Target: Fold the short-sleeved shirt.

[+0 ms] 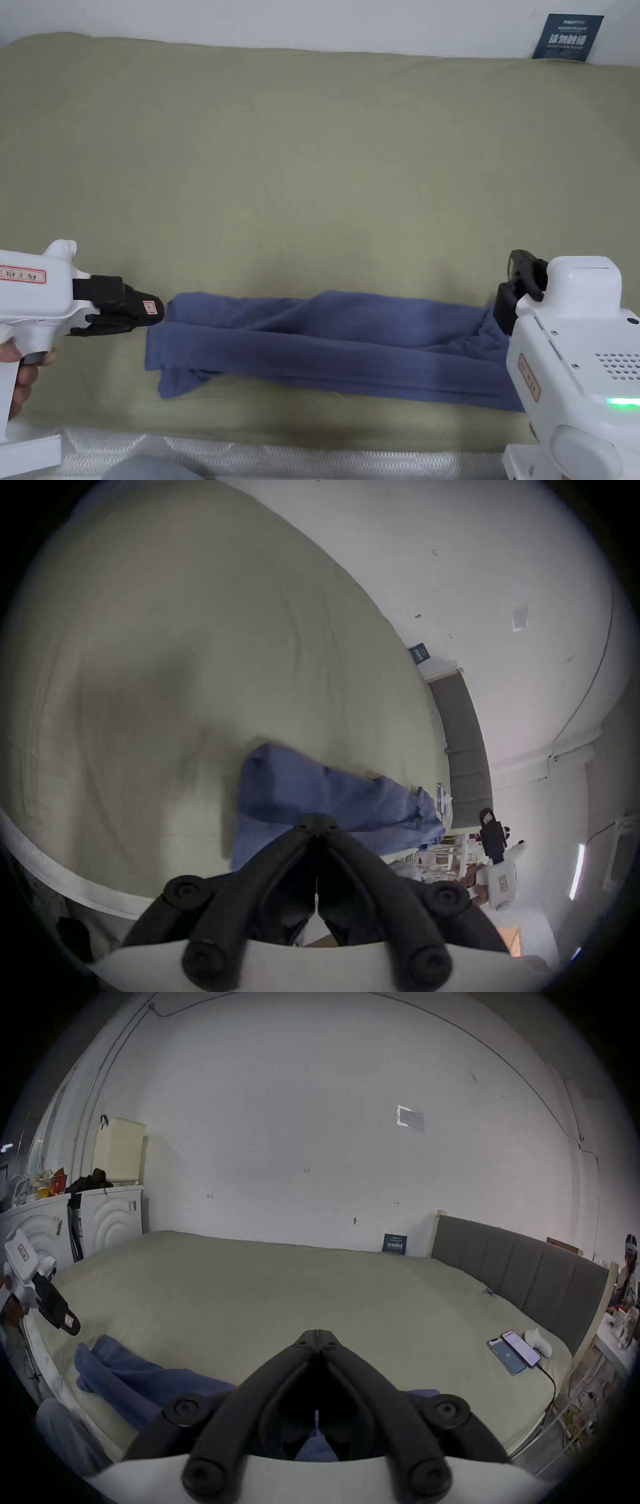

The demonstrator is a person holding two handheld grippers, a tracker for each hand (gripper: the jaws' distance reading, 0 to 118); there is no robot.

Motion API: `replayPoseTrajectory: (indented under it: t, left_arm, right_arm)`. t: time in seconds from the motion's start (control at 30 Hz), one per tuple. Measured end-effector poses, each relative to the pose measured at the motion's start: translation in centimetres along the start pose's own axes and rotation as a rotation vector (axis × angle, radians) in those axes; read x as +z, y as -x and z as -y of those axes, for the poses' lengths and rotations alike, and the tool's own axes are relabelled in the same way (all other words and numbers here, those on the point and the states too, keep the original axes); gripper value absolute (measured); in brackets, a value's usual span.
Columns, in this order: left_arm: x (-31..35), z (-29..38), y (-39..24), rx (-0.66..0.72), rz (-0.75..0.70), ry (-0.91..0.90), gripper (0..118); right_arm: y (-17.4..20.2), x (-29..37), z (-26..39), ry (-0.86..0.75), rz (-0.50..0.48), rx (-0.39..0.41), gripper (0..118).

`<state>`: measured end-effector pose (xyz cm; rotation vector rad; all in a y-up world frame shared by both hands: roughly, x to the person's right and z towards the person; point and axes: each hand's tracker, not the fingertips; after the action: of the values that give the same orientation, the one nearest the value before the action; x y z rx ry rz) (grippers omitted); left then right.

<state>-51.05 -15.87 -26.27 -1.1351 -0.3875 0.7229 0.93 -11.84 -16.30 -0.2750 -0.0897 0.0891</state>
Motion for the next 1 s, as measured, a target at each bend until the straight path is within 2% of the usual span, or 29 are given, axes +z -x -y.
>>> replayPoseTrajectory:
  t: [0.13, 0.17, 0.23, 0.27, 0.4, 0.53, 0.8, 0.83, 0.87, 0.9, 0.93, 0.97, 1.0]
  left_arm:
    - [-0.3, 0.2, 0.7, 0.033, -0.006, 0.006, 1]
    - [-0.5, 0.1, 0.6, 0.034, -0.016, 0.002, 10]
    - [-1.2, 0.3, 0.9, 0.047, 0.006, 0.008, 93]
    - [-1.9, 0.5, 1.0, 0.065, 0.024, 0.049, 118]
    - [-4.2, -0.7, 2.0, 0.065, 0.052, 0.07, 114]
    - [-7.7, 0.1, 2.1, 0.128, 0.158, 0.139, 115]
    - [-7.7, 0.7, 1.5, 0.141, 0.162, 0.101, 113]
    - [-7.7, 0.7, 1.3, 0.147, 0.147, 0.089, 109]
    - [-7.4, 0.7, 1.3, 0.146, 0.127, 0.079, 100]
    - [-7.3, 0.8, 1.5, 0.15, 0.118, 0.078, 54]
    - [-7.4, 1.1, 1.4, 0.156, 0.043, 0.07, 7]
    - [-8.0, 0.5, 1.9, 0.132, 0.012, 0.068, 8]
    - [-7.9, 0.6, 1.9, 0.123, 0.039, 0.07, 8]
  right_arm:
    - [0.1, -0.4, 0.4, 0.016, 0.002, 0.003, 0]
    - [0.1, -0.4, 0.4, 0.016, 0.002, 0.003, 0]
    - [0.2, -0.8, 0.4, 0.022, -0.001, 0.007, 0]
    - [0.2, -0.7, 0.5, 0.022, -0.001, 0.01, 0]
    - [0.4, -1.0, 0.6, 0.034, -0.014, 0.011, 0]
    - [0.7, -1.1, 0.7, 0.038, -0.023, 0.021, 0]
    - [1.2, -1.3, 0.9, 0.042, -0.039, -0.005, 0]
    - [1.3, -1.3, 0.9, 0.043, -0.044, -0.008, 0]
    - [1.3, -1.3, 0.9, 0.044, -0.047, -0.01, 0]
    - [1.4, -1.3, 0.9, 0.043, -0.046, -0.011, 0]
    - [1.4, -1.2, 0.9, 0.044, -0.049, -0.011, 0]
    - [1.3, -1.2, 0.9, 0.045, -0.05, -0.013, 0]
    - [1.3, -1.2, 0.9, 0.048, -0.051, -0.017, 0]
